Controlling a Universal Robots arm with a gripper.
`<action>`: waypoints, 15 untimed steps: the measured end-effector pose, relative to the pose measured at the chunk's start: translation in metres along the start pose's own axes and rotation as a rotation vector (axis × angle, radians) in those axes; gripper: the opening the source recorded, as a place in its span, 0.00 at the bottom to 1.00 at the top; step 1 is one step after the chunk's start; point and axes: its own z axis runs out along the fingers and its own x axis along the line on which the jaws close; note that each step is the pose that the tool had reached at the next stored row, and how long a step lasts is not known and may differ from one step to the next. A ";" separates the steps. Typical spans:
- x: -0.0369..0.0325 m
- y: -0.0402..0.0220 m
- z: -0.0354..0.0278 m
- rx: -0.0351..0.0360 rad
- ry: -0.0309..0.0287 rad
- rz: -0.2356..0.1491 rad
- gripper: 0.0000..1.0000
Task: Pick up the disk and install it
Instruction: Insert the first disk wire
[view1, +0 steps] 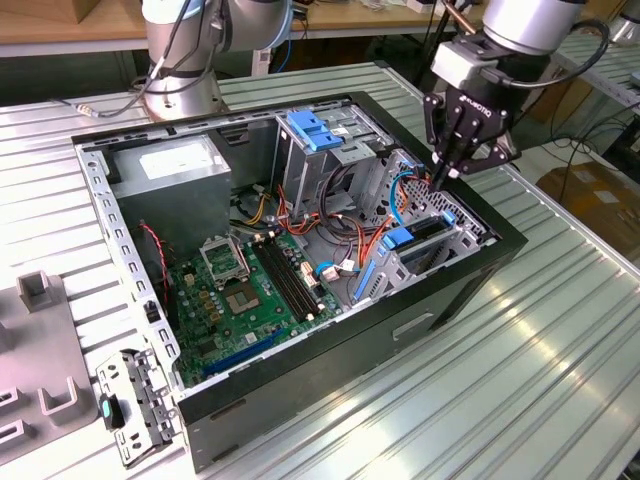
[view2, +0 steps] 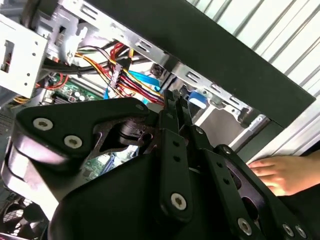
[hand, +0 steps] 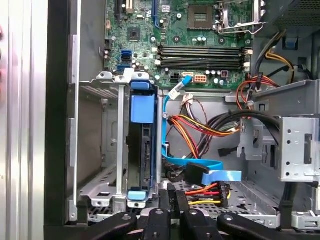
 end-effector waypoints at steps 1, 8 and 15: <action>0.0028 0.0008 0.0006 0.0000 0.0002 0.000 0.17; 0.0036 0.0119 0.0092 0.0149 0.0004 0.005 0.17; 0.0094 0.0177 0.0118 0.0184 0.0004 0.020 0.17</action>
